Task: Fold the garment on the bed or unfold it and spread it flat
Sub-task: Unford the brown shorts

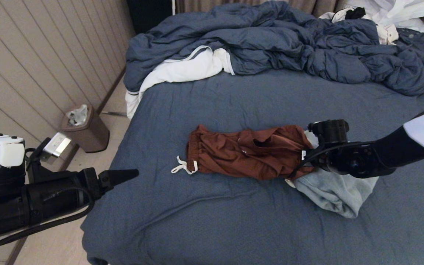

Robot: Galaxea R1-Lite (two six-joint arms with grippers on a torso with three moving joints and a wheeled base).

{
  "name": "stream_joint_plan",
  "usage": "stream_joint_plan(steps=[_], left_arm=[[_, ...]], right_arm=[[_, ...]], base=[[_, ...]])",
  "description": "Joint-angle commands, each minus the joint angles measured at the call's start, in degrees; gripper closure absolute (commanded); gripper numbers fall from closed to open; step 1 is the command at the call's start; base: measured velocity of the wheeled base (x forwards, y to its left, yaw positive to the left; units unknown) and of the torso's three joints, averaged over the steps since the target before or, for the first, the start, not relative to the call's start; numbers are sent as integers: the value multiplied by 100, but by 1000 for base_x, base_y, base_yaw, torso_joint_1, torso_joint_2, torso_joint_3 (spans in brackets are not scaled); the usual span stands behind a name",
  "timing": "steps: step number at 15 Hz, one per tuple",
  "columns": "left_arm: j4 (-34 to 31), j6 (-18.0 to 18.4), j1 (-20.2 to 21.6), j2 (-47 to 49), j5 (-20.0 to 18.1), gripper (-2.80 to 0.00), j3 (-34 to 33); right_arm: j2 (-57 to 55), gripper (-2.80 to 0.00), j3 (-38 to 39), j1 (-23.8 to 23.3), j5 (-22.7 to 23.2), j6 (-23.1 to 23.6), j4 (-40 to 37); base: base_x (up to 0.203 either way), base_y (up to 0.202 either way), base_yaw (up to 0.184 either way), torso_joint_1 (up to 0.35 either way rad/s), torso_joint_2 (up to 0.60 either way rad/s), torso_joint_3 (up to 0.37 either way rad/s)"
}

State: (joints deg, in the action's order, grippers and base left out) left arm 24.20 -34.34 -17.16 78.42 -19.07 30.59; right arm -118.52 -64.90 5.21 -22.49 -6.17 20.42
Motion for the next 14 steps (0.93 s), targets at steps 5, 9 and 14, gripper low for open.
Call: stream_joint_plan(steps=[5,9,14], left_arm=[[15,-20,-6,-11,-9,-280,0],[15,-20,-6,-29,-9,-280,0],[15,-20,-6,-64,-9,-280,0]], right_arm=[[525,-280,14,-14,485,-79,6],[1153,-280,-74,-44,746,-175,4],[1409,0,-327,993,695,-247,-69]], base=[[0,0,0,0,0,0],[0,0,0,0,0,0],[0,0,0,0,0,0]])
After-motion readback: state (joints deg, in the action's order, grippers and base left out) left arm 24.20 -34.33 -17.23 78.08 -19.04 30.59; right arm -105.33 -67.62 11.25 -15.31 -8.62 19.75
